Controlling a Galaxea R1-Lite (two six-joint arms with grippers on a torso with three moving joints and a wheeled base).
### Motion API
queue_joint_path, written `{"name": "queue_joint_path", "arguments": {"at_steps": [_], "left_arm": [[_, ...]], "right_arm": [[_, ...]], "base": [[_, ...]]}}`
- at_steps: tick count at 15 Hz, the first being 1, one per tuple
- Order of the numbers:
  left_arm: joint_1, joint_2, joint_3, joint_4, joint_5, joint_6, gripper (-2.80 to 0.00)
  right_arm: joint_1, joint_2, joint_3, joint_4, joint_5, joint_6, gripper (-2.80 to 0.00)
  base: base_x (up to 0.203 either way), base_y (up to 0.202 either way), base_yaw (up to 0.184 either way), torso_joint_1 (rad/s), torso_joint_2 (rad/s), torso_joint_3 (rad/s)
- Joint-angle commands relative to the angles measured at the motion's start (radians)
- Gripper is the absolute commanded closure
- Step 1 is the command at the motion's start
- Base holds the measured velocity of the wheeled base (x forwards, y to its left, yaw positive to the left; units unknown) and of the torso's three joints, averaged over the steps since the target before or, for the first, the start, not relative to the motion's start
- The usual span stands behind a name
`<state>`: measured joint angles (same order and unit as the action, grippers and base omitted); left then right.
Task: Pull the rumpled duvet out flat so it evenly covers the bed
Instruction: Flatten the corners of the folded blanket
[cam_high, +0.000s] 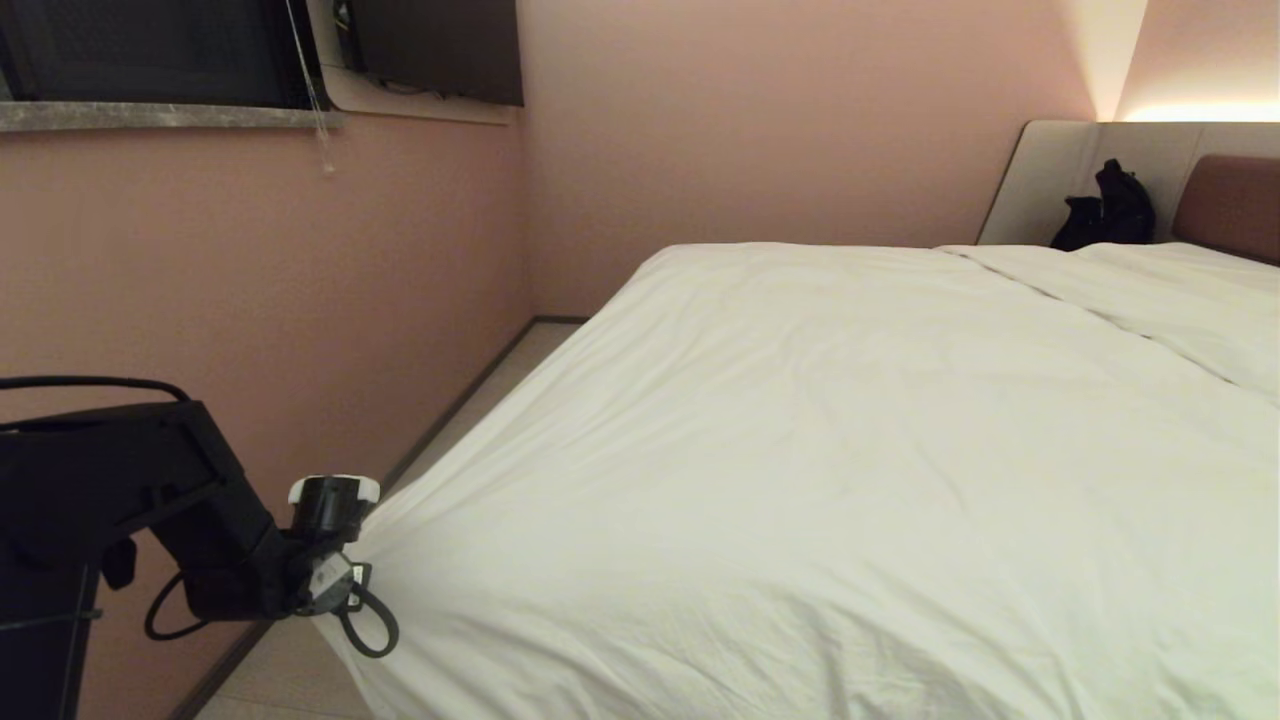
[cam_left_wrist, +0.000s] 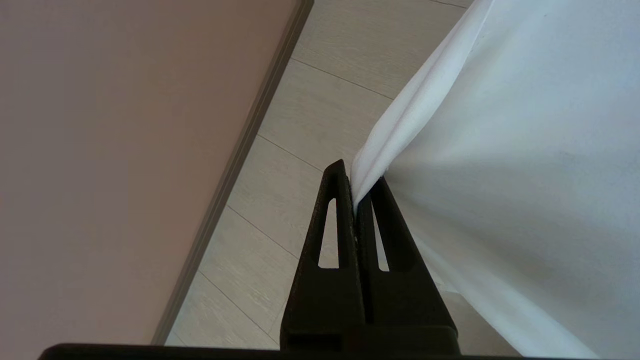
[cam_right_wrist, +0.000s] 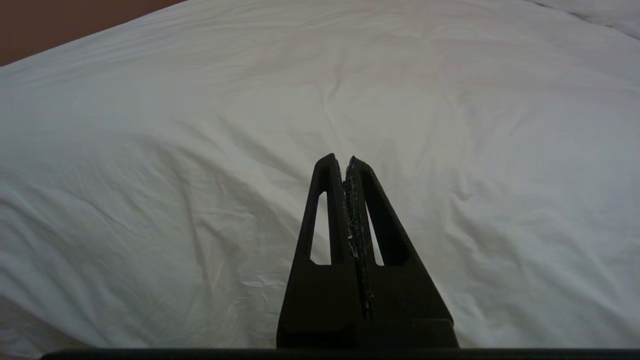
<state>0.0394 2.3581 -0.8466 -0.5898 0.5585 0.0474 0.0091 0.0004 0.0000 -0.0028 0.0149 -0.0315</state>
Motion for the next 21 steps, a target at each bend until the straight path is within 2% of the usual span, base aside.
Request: {"name": "queue_joint_path", "arguments": {"at_steps": [1, 4, 8, 21], "left_arm": [[0.001, 0.006, -0.006, -0.002, 0.003, -0.001, 0.00], [0.001, 0.004, -0.013, -0.003, 0.003, -0.001, 0.00], [0.048, 0.003, -0.031, -0.004, 0.003, 0.002, 0.00], [0.048, -0.006, -0.029, -0.004, 0.000, -0.003, 0.00]], "right_arm": [[0.000, 0.001, 0.000, 0.000, 0.000, -0.001, 0.00], [0.000, 0.001, 0.000, 0.000, 0.000, -0.001, 0.00], [0.000, 0.001, 0.000, 0.000, 0.000, -0.001, 0.00], [0.000, 0.001, 0.000, 0.000, 0.000, -0.001, 0.00]], "base": [[0.000, 0.000, 0.000, 0.000, 0.00, 0.000], [0.000, 0.000, 0.000, 0.000, 0.00, 0.000], [0.000, 0.000, 0.000, 0.000, 0.00, 0.000], [0.000, 0.000, 0.000, 0.000, 0.00, 0.000]]}}
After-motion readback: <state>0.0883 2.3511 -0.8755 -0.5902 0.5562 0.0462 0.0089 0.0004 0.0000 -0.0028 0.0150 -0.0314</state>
